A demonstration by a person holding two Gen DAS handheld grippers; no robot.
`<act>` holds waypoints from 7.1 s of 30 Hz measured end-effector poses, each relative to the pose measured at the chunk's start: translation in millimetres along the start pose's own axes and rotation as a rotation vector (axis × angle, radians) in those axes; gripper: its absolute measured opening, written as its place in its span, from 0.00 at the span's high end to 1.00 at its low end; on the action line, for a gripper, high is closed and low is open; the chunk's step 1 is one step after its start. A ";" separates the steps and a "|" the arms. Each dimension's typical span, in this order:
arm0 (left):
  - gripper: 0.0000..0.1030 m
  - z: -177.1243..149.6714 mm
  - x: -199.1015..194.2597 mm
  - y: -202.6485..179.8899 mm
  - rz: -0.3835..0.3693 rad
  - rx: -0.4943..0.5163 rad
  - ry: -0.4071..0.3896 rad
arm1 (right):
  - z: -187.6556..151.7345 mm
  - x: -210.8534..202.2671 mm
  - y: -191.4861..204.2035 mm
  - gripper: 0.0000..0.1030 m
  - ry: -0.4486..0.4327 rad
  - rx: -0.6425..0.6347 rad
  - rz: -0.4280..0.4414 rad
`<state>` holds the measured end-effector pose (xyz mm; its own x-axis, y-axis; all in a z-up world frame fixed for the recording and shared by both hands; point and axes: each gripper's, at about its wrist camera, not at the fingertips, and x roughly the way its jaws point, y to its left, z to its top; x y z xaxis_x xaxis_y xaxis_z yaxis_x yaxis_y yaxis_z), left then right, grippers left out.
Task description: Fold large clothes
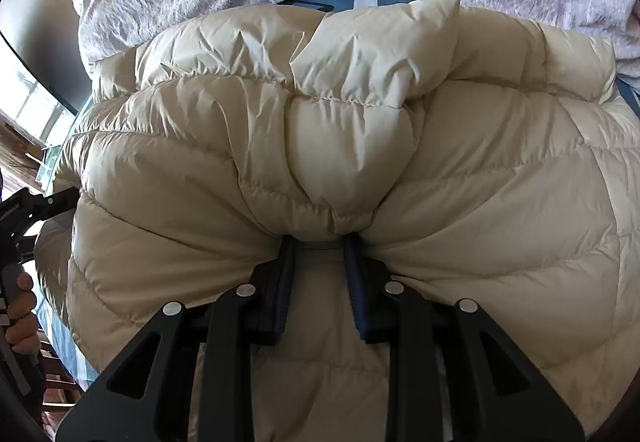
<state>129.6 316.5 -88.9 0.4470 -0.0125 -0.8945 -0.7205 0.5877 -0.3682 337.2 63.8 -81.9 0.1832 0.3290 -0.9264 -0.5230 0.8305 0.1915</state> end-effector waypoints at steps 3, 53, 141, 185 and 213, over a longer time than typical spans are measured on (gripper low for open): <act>0.56 -1.3 0.2 -7.7 -0.044 0.001 0.010 | -0.5 -0.5 -0.5 0.73 -0.001 -0.004 0.002; 0.85 -95.0 -70.7 -273.8 -0.337 0.322 -0.061 | -27.2 -66.4 -87.9 0.74 -0.089 0.080 0.154; 0.50 -152.8 1.5 -311.2 -0.172 0.482 0.065 | -138.0 -108.1 -187.1 0.74 -0.132 0.283 0.063; 0.44 -191.0 48.9 -365.1 -0.022 0.769 0.043 | -139.9 -107.1 -190.9 0.74 -0.149 0.290 0.066; 0.42 -180.9 71.4 -363.4 -0.022 0.725 0.098 | -142.4 -109.7 -188.6 0.73 -0.144 0.296 0.043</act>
<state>327.3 -44.3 -64.8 0.3832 -0.0830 -0.9199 -0.1647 0.9738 -0.1565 297.2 -193.0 -62.6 0.2930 0.4089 -0.8643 -0.2717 0.9023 0.3348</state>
